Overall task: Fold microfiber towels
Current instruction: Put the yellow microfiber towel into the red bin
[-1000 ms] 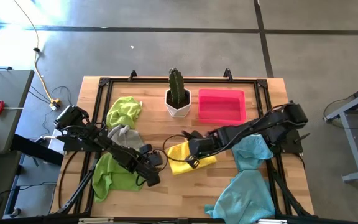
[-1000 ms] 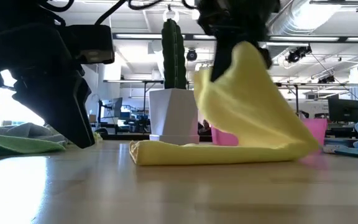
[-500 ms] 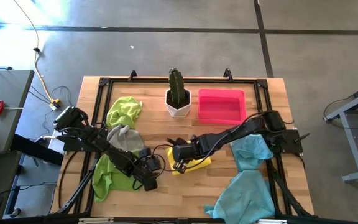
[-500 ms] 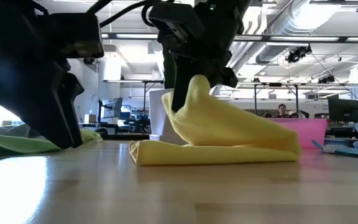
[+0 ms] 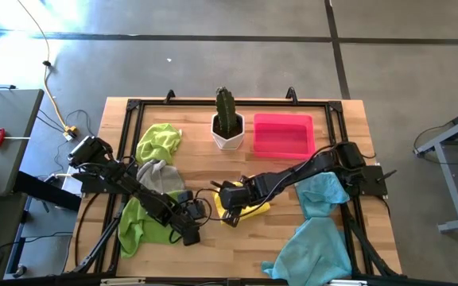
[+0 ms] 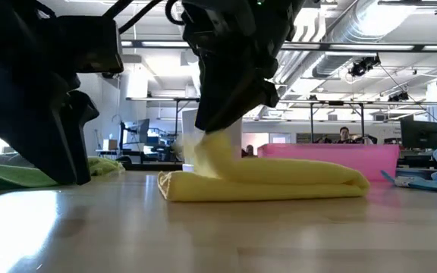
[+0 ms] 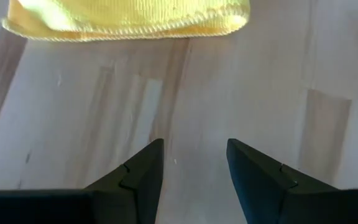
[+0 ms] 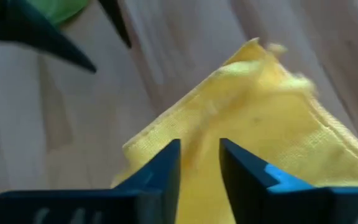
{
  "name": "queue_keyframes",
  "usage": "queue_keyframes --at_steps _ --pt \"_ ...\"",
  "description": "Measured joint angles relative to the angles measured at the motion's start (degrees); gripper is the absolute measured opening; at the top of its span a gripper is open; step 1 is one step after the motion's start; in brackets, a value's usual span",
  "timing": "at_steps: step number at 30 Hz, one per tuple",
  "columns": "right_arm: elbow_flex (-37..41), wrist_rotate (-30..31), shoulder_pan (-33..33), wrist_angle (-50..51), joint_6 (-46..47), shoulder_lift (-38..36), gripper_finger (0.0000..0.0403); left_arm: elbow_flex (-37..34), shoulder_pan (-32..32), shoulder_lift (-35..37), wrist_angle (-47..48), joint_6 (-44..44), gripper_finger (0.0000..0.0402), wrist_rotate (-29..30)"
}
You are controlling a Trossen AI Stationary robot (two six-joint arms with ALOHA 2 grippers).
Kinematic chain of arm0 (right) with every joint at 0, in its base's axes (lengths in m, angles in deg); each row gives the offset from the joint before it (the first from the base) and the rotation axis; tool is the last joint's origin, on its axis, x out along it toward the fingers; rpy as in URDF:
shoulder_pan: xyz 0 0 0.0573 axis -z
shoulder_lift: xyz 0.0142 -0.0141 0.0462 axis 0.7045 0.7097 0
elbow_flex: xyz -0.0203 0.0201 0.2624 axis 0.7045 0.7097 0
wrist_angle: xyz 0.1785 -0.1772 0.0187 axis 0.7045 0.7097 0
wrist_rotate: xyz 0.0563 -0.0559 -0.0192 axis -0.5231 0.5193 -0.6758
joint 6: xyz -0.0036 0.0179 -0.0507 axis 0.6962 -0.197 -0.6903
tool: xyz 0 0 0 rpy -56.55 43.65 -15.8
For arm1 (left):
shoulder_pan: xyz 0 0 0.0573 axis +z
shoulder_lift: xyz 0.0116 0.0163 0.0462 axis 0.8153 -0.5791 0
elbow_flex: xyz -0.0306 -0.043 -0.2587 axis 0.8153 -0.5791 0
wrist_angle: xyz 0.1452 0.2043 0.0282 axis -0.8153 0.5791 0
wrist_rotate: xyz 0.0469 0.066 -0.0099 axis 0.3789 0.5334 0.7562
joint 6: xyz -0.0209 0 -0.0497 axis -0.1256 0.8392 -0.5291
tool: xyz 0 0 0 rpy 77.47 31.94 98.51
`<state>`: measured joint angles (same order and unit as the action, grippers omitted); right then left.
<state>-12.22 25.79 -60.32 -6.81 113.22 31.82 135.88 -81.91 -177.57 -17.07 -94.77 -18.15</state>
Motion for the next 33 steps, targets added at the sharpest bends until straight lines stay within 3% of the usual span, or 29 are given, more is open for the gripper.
queue_keyframes --at_steps 5,10,16,24,27,33 --pt "-0.82 -2.22 -0.31 3.87 -5.29 -2.63 0.0143 0.0 -0.59 0.0 -0.86 -0.72 0.0167 0.07" --pt "-0.87 1.74 -2.56 9.8 -11.34 -6.83 0.0143 0.0 -0.5 0.01 -6.7 0.88 0.0167 1.79" --pt "-0.79 11.33 -6.74 16.67 -11.37 -7.21 0.014 0.0 -0.46 0.01 -17.42 14.73 0.0167 9.66" --pt "-0.79 13.87 -10.57 17.71 -9.42 -7.15 0.014 0.03 0.48 0.01 -23.58 35.47 0.0171 12.85" --pt "-0.79 13.88 -11.36 22.22 -6.35 -7.25 0.0139 0.03 1.93 0.01 -23.54 29.9 0.018 13.0" --pt "-0.79 16.2 -11.38 35.21 -4.67 -8.49 0.0139 0.03 6.13 0.01 -17.9 5.41 0.0201 12.9"
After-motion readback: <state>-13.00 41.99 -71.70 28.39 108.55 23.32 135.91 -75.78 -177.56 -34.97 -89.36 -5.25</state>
